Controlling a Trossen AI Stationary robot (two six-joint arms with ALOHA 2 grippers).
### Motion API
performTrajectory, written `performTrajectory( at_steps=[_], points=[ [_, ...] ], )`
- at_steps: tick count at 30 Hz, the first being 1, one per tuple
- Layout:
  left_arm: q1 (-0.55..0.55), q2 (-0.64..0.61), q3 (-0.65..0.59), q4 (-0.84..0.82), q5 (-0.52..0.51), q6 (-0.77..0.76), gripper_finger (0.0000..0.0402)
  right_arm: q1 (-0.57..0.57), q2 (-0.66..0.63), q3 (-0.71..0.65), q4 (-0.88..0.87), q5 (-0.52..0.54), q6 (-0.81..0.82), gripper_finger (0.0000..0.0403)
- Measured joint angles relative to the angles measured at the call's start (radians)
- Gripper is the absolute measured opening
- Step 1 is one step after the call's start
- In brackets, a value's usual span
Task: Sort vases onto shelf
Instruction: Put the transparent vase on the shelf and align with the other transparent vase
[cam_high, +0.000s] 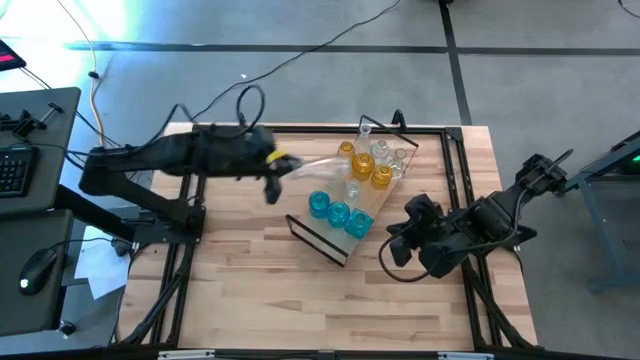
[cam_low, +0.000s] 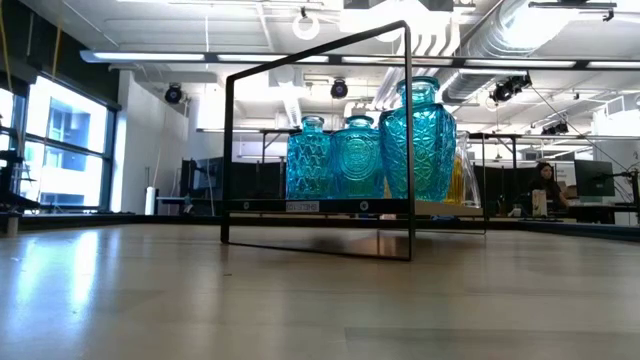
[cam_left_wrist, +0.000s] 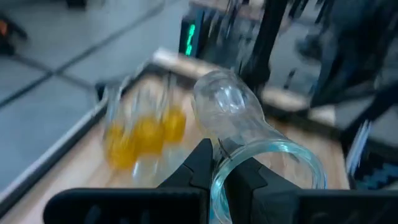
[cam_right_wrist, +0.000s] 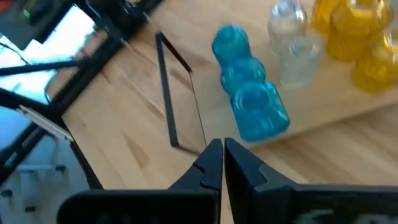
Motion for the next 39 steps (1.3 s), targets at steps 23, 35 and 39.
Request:
performTrajectory(
  at_steps=[23,35,39],
  points=[
    [0.176,0.655,0.439,0.137,0.366,0.115,0.0012,0.116,0.035,-0.002,-0.329,-0.198,0.401,0.0000],
    [0.212,0.811,0.598,-0.005,0.365,0.136,0.0012,0.163,-0.042,-0.309,-0.280,-0.103,0.657,0.0000],
    [0.222,0.829,0.598,-0.011,0.366,0.135,0.0012,0.177,-0.131,-0.512,-0.022,0.103,0.734,0.0000]
  ],
)
